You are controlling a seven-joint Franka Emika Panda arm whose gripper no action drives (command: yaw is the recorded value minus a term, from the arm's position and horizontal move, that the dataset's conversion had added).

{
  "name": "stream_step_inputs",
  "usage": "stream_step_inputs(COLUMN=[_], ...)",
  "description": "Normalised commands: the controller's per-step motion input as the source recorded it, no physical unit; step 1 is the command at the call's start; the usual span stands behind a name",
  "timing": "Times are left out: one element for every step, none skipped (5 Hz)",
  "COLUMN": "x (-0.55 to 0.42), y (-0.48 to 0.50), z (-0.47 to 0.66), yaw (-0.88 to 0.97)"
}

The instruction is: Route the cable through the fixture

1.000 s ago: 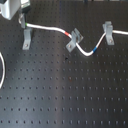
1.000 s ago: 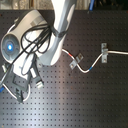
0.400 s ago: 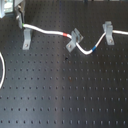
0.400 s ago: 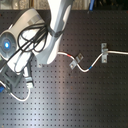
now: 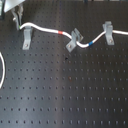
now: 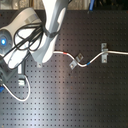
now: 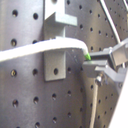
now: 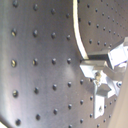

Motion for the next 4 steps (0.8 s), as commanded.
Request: stream_step_inputs(x=[0.237,-0.134,-0.206,-0.118], y=[0.2,0.092,-0.109,-0.021], z=[-0.15,0.09,0.19,0.1], yaw=[0.52,0.47,0.37,0.29])
